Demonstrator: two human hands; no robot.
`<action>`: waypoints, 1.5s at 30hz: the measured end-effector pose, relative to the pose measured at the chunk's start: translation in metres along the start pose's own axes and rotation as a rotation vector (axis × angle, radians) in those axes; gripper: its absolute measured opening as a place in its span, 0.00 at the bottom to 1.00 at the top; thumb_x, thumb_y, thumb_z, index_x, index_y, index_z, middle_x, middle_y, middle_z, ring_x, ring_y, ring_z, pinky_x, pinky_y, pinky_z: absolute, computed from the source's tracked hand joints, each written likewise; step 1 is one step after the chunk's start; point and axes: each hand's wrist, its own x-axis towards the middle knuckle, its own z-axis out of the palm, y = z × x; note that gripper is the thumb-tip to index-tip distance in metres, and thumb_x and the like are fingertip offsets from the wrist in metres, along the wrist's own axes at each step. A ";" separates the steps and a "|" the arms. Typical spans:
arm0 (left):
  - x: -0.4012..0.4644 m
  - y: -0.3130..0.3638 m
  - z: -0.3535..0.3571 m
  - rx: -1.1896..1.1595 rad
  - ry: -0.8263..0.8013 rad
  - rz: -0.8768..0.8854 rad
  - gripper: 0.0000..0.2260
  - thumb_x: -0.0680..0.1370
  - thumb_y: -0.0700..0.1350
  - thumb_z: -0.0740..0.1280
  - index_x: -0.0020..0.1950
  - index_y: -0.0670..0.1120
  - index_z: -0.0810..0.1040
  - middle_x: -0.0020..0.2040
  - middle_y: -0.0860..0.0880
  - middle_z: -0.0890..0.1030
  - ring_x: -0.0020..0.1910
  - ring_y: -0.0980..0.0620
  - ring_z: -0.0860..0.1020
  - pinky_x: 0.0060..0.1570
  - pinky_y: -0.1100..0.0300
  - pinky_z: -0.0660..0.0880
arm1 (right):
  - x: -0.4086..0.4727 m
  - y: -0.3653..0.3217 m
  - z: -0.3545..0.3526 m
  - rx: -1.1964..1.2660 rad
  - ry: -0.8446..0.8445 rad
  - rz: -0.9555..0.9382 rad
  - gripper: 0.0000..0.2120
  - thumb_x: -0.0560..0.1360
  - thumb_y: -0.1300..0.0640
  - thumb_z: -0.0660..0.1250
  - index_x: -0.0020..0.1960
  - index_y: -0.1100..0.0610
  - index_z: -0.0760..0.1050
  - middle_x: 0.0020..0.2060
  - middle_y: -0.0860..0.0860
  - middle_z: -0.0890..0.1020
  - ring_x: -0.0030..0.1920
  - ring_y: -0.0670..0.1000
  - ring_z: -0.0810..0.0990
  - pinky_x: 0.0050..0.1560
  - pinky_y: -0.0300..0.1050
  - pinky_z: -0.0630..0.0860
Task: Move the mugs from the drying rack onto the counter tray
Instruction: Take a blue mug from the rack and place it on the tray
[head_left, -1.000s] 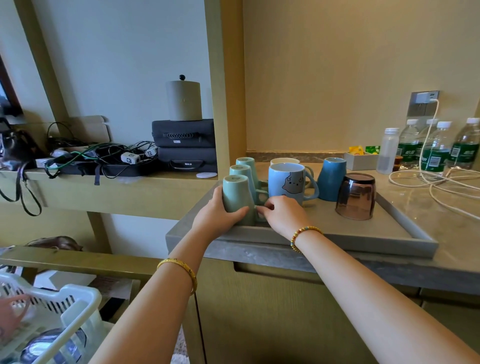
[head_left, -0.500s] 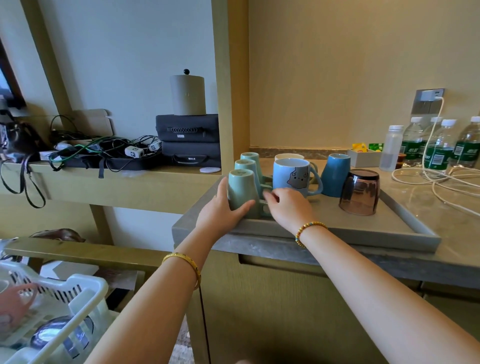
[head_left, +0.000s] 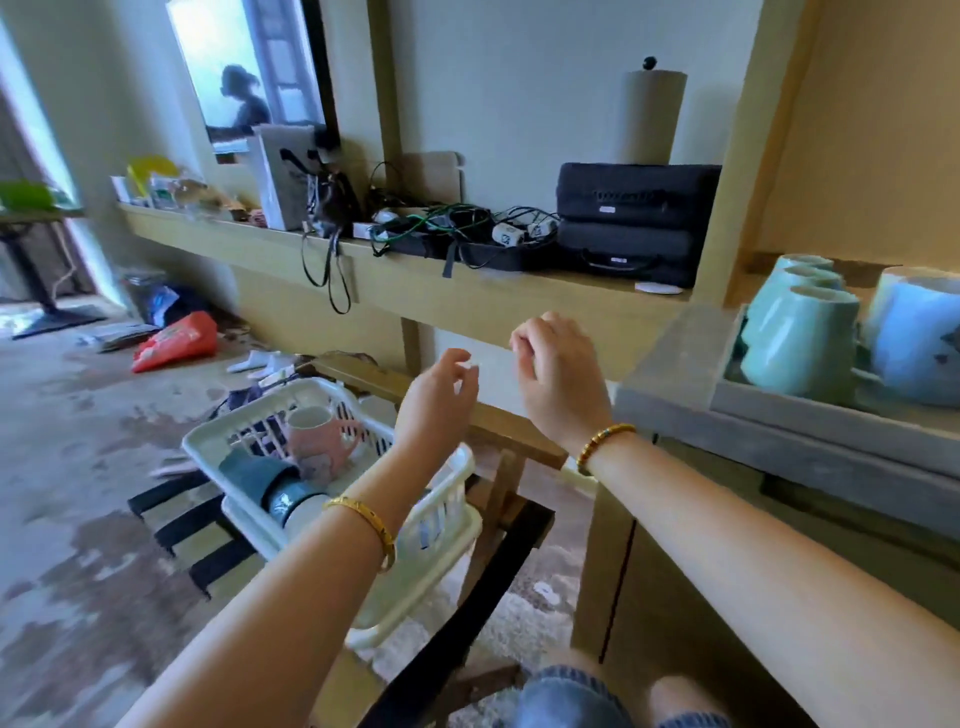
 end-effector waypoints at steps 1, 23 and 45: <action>-0.001 -0.022 -0.013 0.043 -0.008 -0.055 0.12 0.79 0.48 0.58 0.61 0.48 0.73 0.52 0.47 0.81 0.47 0.49 0.77 0.43 0.60 0.69 | -0.002 -0.012 0.021 0.033 -0.080 -0.013 0.07 0.76 0.63 0.59 0.45 0.62 0.75 0.40 0.56 0.77 0.43 0.57 0.74 0.44 0.42 0.63; -0.018 -0.216 -0.085 0.657 -0.503 -0.425 0.09 0.77 0.42 0.63 0.54 0.48 0.80 0.51 0.49 0.80 0.51 0.48 0.78 0.44 0.59 0.74 | -0.036 -0.091 0.230 0.050 -1.329 0.025 0.13 0.77 0.51 0.60 0.56 0.54 0.79 0.54 0.53 0.82 0.59 0.55 0.75 0.73 0.63 0.48; 0.007 -0.244 -0.084 0.774 -0.481 -0.416 0.16 0.77 0.38 0.60 0.64 0.45 0.70 0.63 0.44 0.72 0.61 0.45 0.71 0.53 0.54 0.73 | -0.043 -0.105 0.265 -0.035 -1.354 0.038 0.16 0.80 0.53 0.54 0.61 0.55 0.76 0.58 0.54 0.79 0.66 0.56 0.71 0.72 0.65 0.37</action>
